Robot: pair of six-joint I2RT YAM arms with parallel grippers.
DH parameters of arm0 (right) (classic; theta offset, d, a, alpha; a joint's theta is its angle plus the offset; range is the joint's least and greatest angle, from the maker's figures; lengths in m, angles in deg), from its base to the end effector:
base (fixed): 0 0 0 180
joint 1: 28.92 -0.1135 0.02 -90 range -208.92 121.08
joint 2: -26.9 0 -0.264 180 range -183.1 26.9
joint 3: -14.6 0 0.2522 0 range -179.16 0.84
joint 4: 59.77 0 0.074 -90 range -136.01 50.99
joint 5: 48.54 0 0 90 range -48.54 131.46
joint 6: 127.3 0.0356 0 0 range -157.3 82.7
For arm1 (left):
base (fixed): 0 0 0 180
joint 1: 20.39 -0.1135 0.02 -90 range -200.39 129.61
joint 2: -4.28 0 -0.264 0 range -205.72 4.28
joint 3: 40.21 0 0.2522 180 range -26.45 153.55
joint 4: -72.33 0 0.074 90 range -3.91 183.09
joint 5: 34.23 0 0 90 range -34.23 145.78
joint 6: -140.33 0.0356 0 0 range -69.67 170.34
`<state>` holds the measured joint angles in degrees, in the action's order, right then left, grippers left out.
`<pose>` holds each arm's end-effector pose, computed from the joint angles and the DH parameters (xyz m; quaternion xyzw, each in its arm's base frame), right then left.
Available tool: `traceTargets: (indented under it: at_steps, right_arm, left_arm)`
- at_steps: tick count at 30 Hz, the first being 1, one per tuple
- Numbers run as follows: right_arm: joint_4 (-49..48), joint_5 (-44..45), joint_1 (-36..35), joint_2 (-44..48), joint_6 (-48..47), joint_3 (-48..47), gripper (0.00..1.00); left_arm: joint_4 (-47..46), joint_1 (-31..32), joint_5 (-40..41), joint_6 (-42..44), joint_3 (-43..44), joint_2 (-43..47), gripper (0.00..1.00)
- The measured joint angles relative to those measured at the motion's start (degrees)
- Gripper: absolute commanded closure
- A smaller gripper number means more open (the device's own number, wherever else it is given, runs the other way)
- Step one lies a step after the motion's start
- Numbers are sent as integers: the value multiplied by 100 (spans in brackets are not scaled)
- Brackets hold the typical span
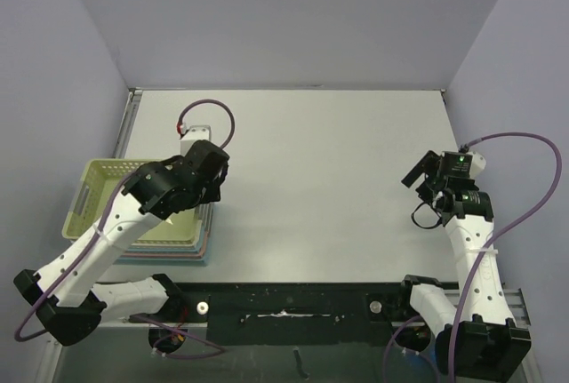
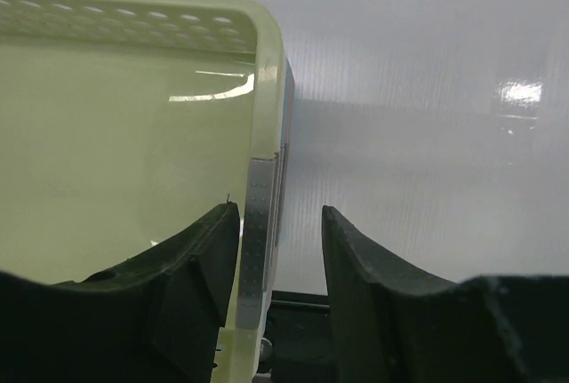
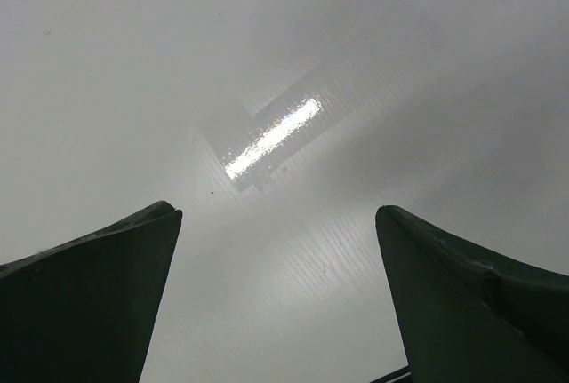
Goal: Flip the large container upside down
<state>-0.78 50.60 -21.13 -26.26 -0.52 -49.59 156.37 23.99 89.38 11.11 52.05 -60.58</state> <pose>0.1799 -0.0303 0.2920 0.3793 0.8502 0.0175 0.3648 0.1487 -0.1179 0.3820 -0.0416 0.9198 0.0233 0.3894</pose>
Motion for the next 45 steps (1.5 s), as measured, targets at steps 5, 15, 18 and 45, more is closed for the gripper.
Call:
traceTargets:
  at_steps: [5,15,18,45]
  right_arm:
    - [-2,7,0,-39,20,0,2]
    - [-2,44,0,-31,15,0,2]
    - [0,55,0,-28,15,0,2]
    - [728,619,0,372,61,-879,2]
  left_arm:
    - [33,-240,-365,81,-330,-98,63]
    - [-96,-669,-793,483,-509,-46,100]
    - [90,-691,-758,614,-216,-127,100]
    - [-236,1325,-468,2367,5016,-4146,100]
